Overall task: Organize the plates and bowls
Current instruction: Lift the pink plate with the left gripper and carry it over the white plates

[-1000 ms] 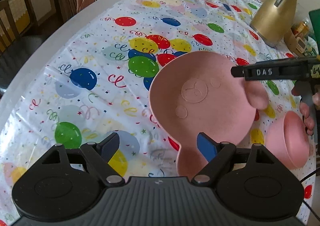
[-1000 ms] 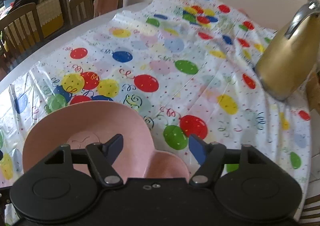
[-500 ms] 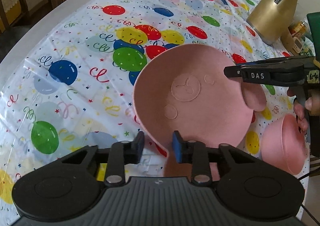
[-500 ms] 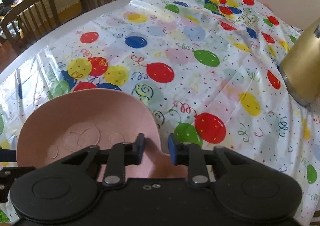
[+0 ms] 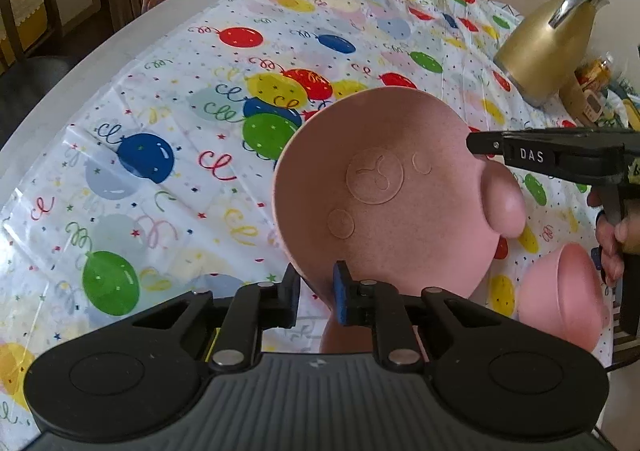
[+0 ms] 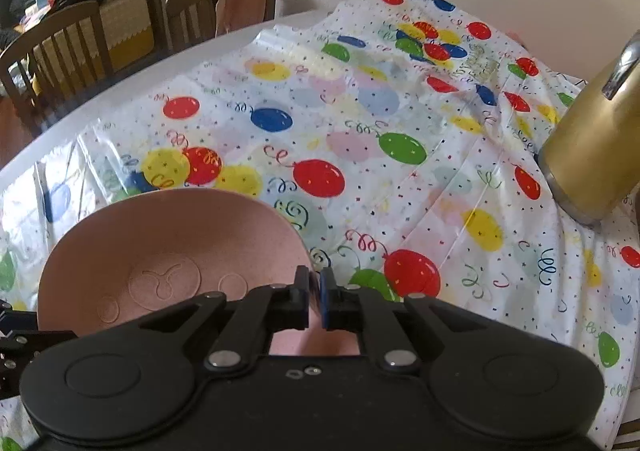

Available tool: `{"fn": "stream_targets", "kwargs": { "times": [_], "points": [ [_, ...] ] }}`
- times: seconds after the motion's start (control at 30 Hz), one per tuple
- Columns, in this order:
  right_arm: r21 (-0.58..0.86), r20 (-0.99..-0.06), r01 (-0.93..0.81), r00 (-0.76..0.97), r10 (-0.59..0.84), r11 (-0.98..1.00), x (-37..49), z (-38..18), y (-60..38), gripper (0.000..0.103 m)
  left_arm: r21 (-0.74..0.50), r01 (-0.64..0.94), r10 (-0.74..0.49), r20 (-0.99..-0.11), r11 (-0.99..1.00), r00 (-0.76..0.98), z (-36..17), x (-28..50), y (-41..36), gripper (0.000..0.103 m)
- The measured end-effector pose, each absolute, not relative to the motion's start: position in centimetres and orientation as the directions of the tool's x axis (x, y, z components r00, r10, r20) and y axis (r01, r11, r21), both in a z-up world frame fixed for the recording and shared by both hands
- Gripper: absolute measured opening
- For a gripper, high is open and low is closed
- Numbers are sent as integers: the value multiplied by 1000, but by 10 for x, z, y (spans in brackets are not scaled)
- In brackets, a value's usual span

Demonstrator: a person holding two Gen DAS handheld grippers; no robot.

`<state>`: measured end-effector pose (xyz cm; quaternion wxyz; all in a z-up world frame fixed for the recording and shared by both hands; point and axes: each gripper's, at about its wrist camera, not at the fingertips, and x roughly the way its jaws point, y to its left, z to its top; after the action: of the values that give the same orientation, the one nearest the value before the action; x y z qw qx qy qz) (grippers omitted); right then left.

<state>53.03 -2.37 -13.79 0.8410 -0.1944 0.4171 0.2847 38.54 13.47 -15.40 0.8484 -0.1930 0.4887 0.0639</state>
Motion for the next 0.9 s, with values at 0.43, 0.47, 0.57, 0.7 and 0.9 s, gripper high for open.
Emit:
{"fn": "stream_targets", "kwargs": {
  "times": [0.43,0.47,0.57,0.7,0.9],
  "points": [
    [-62,-733,-615,563,383,786,495,-81,-13,4,-264,-300,-52,-823,917,565,-110,358,158,16],
    [-58,-732,-612,563,383,789,492,-76,-12,4,-264,-299,-52,-822,917,567,-106,355,159,16],
    [-60,-725,-603,574,381,795,479,-63,-12,4,-275,-287,-60,-810,918,584,-94,344,164,16],
    [-60,-714,-583,593,373,811,458,-46,-14,4,-283,-263,-74,-797,922,599,-78,328,167,16],
    [-41,-708,-536,611,354,843,423,-22,-19,4,-293,-210,-103,-774,933,625,-54,298,174,16]
  ]
}}
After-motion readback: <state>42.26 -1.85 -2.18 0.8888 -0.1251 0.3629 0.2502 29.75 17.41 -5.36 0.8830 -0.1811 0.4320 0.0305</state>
